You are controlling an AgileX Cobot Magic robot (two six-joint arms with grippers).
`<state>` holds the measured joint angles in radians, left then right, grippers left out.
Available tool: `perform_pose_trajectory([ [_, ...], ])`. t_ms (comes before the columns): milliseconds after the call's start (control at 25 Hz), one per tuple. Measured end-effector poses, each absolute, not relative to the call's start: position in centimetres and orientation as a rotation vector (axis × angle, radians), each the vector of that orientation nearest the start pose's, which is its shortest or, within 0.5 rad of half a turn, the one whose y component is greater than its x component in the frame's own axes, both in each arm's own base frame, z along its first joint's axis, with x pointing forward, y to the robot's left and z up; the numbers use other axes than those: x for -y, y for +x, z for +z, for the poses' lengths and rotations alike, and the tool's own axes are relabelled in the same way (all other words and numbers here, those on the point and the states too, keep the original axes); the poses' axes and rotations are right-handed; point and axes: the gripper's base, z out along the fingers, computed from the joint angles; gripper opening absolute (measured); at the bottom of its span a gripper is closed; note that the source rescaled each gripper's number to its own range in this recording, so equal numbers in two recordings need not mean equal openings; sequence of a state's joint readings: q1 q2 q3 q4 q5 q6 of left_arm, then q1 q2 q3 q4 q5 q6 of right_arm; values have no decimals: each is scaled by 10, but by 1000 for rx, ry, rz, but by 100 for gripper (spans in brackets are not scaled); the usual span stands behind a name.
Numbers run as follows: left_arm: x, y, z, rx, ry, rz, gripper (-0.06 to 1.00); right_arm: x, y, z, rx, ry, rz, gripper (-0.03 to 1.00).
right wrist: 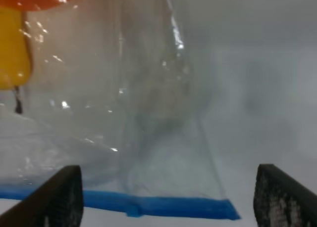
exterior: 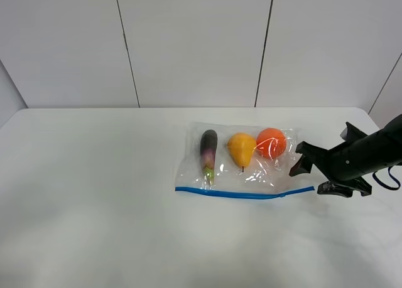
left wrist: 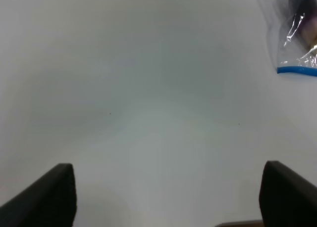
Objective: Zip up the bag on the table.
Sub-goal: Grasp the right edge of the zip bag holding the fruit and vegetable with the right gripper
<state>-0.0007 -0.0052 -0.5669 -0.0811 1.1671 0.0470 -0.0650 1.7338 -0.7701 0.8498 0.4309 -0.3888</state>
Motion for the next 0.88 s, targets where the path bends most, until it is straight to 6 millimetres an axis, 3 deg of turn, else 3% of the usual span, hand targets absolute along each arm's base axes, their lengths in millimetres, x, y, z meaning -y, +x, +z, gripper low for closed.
perform_pose_trajectory([
  [320,7,-19,287,-2076,62,-69,100,-10,298,138,-2686,595,558,67],
  [680,7,-19,287,-2075,62,-69,100,-11,299,138,-2682,607,565,67],
  [880,7,-19,287,-2075,62,-69,100,-15,298,121,-2735,684,637,67],
])
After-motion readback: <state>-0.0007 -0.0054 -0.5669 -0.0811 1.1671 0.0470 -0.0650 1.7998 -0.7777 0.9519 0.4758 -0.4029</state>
